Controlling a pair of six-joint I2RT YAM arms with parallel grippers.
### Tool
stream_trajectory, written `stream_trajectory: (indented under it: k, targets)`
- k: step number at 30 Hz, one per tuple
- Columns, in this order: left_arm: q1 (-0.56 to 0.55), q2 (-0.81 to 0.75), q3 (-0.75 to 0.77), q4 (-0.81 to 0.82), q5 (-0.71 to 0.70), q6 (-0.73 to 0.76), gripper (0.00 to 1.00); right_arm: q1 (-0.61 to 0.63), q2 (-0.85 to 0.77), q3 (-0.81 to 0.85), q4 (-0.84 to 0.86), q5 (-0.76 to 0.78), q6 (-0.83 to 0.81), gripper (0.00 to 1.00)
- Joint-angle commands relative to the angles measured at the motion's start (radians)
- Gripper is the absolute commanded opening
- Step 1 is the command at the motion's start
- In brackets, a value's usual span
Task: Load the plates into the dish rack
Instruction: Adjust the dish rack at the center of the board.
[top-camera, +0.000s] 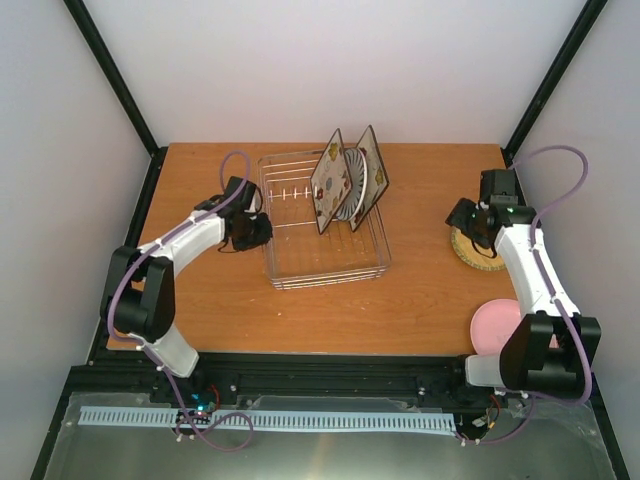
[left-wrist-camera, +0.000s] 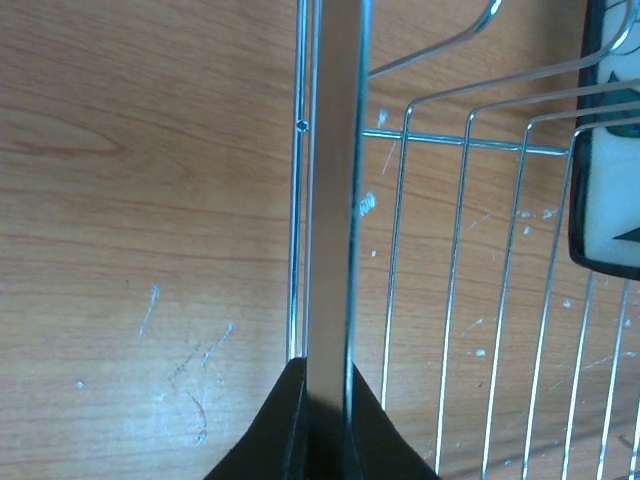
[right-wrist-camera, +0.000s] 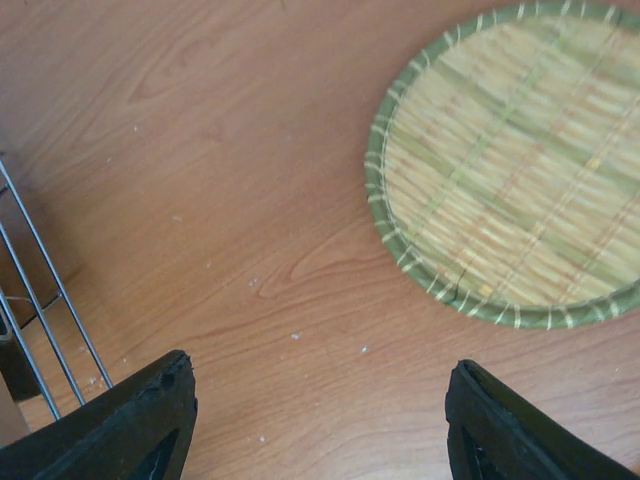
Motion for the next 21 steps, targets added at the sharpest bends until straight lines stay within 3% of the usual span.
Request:
stream_trajectory:
  k: [1, 5, 12, 21]
  targets:
    - [0.099, 0.035, -0.025, 0.095, 0.04, -0.031, 0.01, -0.05, -0.036, -0.042, 0.056, -0.127, 0.044, 0.68]
    - [0.164, 0.029, -0.047, 0.113, 0.073, -0.057, 0.01, -0.087, -0.037, -0.067, 0.056, -0.132, 0.054, 0.68]
    - [0.169, -0.006, -0.099, 0.12, 0.121, -0.134, 0.01, -0.13, -0.029, -0.082, 0.051, -0.145, 0.055, 0.68]
    - [0.171, -0.087, -0.131, 0.109, 0.06, -0.188, 0.01, -0.22, -0.018, -0.125, 0.028, -0.153, 0.024, 0.68]
